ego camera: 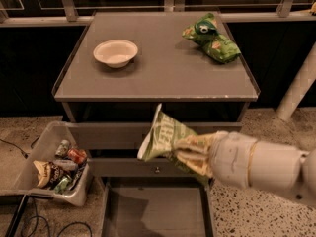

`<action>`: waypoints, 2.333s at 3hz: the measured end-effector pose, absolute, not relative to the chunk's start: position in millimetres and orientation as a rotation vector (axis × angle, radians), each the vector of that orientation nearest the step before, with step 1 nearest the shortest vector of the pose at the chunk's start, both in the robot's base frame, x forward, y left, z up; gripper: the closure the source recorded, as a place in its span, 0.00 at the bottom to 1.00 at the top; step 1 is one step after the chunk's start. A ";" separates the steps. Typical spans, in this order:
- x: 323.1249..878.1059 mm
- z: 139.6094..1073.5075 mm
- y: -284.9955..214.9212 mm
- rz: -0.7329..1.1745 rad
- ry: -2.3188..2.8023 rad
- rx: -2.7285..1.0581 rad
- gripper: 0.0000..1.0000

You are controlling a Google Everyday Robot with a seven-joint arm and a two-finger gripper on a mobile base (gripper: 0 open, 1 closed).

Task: Pick green jalapeno chip bag from bottom drawer and place on counter

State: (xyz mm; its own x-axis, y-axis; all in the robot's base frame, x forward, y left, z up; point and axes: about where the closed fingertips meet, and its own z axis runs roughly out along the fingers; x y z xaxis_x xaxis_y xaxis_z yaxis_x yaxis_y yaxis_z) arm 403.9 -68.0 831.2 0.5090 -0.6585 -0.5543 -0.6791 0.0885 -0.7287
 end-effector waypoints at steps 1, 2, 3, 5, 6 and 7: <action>438.4 930.1 -87.0 -0.127 1.189 -1.498 1.00; 438.4 930.1 -87.0 -0.127 1.189 -1.498 1.00; 441.4 926.8 -87.3 -0.142 1.194 -1.490 1.00; 518.9 942.4 -119.7 -0.262 1.207 -1.445 1.00; 570.6 939.0 -136.3 -0.295 1.251 -1.436 1.00; 614.1 925.5 -119.6 -0.271 1.267 -1.464 1.00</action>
Offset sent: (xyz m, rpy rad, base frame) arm 0.0281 -0.0157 0.0773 0.0107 -0.0741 -0.1015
